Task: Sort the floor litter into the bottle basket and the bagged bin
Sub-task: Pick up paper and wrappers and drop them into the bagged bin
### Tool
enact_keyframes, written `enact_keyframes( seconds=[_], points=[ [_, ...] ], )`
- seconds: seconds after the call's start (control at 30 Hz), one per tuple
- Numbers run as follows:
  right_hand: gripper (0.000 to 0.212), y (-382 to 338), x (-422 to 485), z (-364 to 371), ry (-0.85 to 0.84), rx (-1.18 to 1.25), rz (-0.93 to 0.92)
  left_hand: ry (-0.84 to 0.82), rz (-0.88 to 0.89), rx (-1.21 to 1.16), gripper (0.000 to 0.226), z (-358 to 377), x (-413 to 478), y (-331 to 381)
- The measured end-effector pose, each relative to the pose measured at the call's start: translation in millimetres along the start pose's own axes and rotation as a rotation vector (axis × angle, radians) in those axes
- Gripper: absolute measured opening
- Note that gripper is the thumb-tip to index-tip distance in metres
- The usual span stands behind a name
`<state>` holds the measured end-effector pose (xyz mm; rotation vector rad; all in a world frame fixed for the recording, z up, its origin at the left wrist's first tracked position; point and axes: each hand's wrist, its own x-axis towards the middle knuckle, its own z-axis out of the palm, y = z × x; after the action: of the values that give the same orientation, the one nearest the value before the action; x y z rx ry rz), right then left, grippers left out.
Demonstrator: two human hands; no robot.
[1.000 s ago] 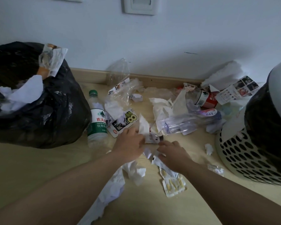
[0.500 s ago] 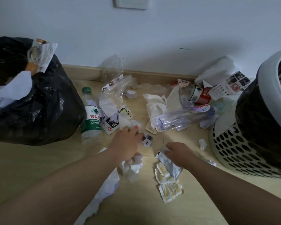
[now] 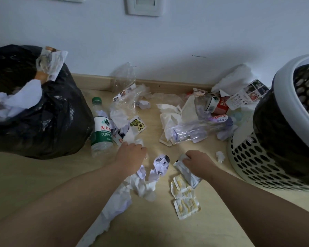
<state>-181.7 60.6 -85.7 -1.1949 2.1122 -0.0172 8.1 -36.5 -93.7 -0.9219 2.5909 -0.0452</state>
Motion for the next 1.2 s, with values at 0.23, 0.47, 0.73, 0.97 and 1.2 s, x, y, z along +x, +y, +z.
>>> enact_keyframes(
  seconds=[0.23, 0.47, 0.73, 0.97, 1.2],
  points=[
    [0.025, -15, -12, -22, 0.085, 0.168, 0.043, 0.115, -0.119, -0.068, 0.025, -22, -23, -13],
    [0.017, -44, -33, -39, 0.108, 0.554, 0.045, 0.148, -0.488, -0.798, 0.011, -61, -34, -22],
    [0.009, -80, -46, -53, -0.068, 1.207, 0.223, 0.027, -0.561, -1.953, 0.013, -91, -30, -10],
    [0.006, -73, -41, -41, 0.041, 1.074, 0.143, -0.026, -0.532, -2.150, 0.024, -92, -32, 9],
    [0.014, -98, -46, -41, 0.130, 1.015, 0.074, 0.103, -0.572, -2.000, 0.038, -88, -36, 7]
  ],
)
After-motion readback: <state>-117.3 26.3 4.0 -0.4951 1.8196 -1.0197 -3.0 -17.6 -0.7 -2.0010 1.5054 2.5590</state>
